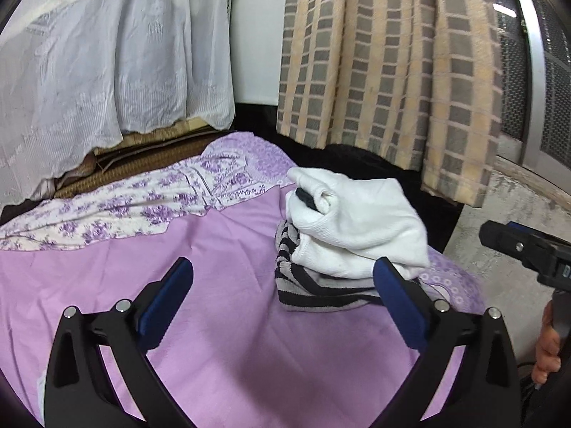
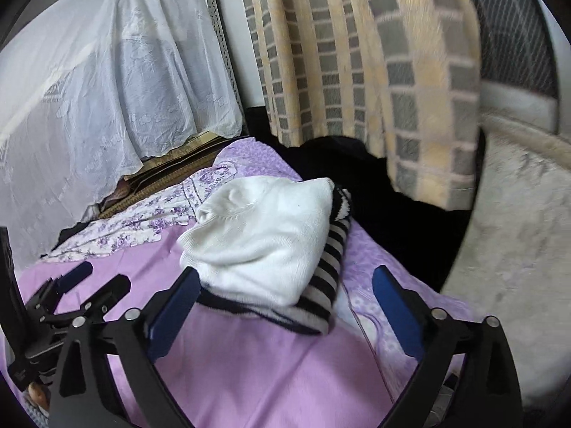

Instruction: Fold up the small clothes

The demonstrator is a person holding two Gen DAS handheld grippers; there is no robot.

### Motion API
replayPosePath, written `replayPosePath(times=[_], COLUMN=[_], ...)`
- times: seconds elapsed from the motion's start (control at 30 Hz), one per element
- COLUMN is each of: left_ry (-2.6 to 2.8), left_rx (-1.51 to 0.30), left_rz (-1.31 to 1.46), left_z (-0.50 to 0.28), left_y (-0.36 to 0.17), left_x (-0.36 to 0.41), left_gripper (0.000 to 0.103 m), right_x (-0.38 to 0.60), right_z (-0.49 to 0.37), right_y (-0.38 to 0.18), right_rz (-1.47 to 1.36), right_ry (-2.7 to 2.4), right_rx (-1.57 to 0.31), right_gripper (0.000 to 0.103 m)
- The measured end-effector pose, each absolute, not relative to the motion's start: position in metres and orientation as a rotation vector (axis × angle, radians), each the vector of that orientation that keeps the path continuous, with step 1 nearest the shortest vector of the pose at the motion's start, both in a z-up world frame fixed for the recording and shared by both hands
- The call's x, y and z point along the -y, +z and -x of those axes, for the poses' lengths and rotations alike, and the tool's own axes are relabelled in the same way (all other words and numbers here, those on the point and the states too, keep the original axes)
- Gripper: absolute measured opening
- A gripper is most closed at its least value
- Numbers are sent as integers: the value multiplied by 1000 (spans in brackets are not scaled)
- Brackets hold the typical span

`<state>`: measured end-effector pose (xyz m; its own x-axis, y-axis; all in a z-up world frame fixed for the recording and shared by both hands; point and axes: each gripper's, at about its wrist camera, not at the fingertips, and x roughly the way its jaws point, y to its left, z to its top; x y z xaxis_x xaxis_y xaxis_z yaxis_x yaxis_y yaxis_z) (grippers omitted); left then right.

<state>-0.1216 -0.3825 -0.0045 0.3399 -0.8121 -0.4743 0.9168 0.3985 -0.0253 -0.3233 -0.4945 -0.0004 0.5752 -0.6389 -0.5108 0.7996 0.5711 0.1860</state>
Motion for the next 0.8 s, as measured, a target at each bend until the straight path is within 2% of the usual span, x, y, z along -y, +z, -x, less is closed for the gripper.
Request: replayPosePath(times=[0.53,0.8], left_ry=[-1141,-1161], left_rx=[-298,-321], left_rz=[-271,-273], left_z=[160,162], left_y=[34,36], left_x=[313,310], left_gripper=[98,98], right_x=[425,422], right_z=[319,317], right_y=[17,15], right_rz=[-387,-397], right_ry=[-864,-846], right_rx=[-479,-486], right_gripper=[99,99])
